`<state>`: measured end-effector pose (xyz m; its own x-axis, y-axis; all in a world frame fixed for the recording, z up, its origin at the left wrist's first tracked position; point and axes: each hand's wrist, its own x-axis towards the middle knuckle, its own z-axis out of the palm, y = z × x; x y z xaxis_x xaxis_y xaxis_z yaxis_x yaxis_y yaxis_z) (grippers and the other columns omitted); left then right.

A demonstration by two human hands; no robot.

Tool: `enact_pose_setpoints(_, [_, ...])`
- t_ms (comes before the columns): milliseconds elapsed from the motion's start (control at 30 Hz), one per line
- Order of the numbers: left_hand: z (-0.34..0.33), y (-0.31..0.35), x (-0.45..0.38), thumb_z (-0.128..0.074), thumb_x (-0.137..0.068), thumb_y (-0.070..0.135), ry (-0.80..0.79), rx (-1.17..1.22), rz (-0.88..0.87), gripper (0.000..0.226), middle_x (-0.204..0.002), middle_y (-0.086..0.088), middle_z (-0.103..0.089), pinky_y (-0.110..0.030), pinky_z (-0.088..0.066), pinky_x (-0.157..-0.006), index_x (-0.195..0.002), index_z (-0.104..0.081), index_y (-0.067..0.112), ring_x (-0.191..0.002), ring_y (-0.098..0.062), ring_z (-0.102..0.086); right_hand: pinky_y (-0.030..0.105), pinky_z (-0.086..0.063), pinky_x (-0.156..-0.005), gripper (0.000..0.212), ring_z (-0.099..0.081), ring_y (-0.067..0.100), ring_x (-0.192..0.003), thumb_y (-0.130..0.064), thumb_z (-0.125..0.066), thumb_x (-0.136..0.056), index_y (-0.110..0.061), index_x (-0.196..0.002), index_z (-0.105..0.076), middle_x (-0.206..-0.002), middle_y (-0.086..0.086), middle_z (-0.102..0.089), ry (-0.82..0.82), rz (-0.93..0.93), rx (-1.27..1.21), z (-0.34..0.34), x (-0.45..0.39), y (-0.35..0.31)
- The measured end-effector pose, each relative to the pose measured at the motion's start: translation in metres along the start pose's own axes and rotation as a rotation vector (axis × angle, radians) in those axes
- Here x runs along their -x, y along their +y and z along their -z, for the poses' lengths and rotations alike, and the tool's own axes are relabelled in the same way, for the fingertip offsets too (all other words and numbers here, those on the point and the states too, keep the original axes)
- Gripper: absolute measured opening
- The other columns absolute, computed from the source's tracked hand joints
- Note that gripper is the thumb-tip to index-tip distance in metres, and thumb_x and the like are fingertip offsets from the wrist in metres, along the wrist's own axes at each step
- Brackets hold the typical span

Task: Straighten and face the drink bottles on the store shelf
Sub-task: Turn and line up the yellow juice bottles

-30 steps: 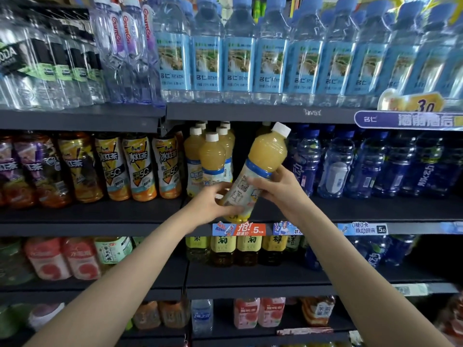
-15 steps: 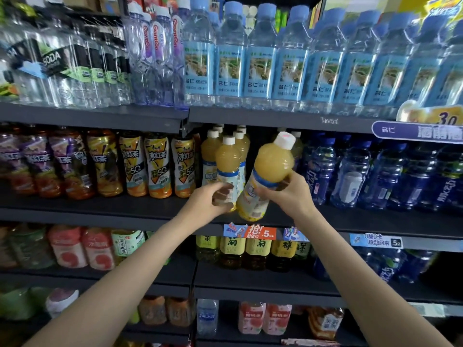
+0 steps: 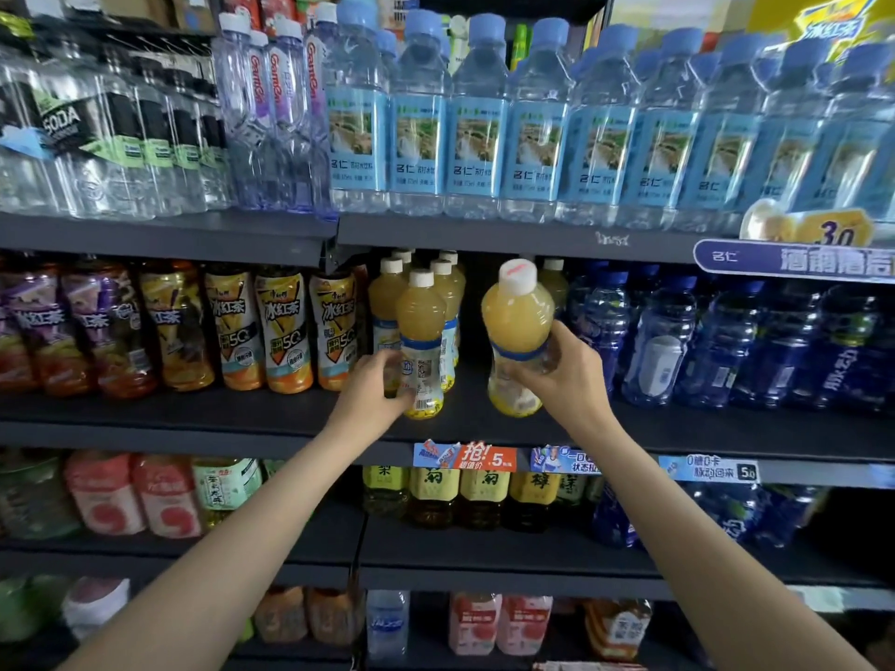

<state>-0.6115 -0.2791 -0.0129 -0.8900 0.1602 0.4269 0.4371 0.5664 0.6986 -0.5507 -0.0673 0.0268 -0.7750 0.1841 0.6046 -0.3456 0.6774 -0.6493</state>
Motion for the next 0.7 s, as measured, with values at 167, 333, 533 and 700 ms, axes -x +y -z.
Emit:
enact_pose_setpoints(167, [-0.014,-0.004,-0.015,-0.070,-0.082,0.022,0.047,0.025,0.105,0.059,-0.128,-0.008,-0.050,-0.030,-0.040,-0.097,-0.132,-0.041,0.007,-0.120,-0.023,-0.048,0.027,-0.050,-0.076,0.044,-0.061,0.022,-0.096,-0.016,-0.077,-0.078,-0.002,-0.113,-0.055,-0.108,0.012,-0.065,-0.043,-0.206,-0.040,-0.017,-0.013,0.033])
enact_pose_setpoints(333, [-0.028,-0.004,-0.033,-0.072,-0.081,0.024,0.022,0.073,0.172,0.065,-0.134,-0.007,-0.050,-0.027,-0.036,-0.097,-0.134,-0.039,0.007,-0.124,-0.021,-0.047,0.045,-0.051,-0.085,0.043,-0.059,0.031,-0.104,-0.020,-0.074,-0.081,-0.001,-0.114,-0.052,-0.110,0.015,-0.063,-0.080,-0.290,0.032,-0.041,-0.033,0.057])
enact_pose_setpoints(533, [-0.042,-0.022,-0.044,-0.074,-0.078,0.030,0.006,0.050,0.192,0.058,-0.125,-0.007,-0.057,-0.027,-0.041,-0.086,-0.124,-0.049,0.006,-0.116,-0.024,-0.053,0.039,-0.048,-0.085,0.051,-0.057,0.032,-0.109,-0.019,-0.075,-0.079,-0.001,-0.119,-0.049,-0.115,0.015,-0.062,-0.111,-0.294,0.106,-0.060,-0.043,0.073])
enact_pose_setpoints(700, [-0.040,-0.035,-0.050,-0.082,-0.068,0.031,0.022,-0.003,0.191,0.055,-0.112,-0.007,-0.066,-0.035,-0.049,-0.086,-0.111,-0.060,0.005,-0.103,-0.021,-0.061,0.032,-0.045,-0.086,0.052,-0.054,0.025,-0.111,-0.022,-0.078,-0.076,-0.002,-0.118,-0.054,-0.115,0.011,-0.059,-0.087,-0.306,0.166,-0.077,-0.039,0.091])
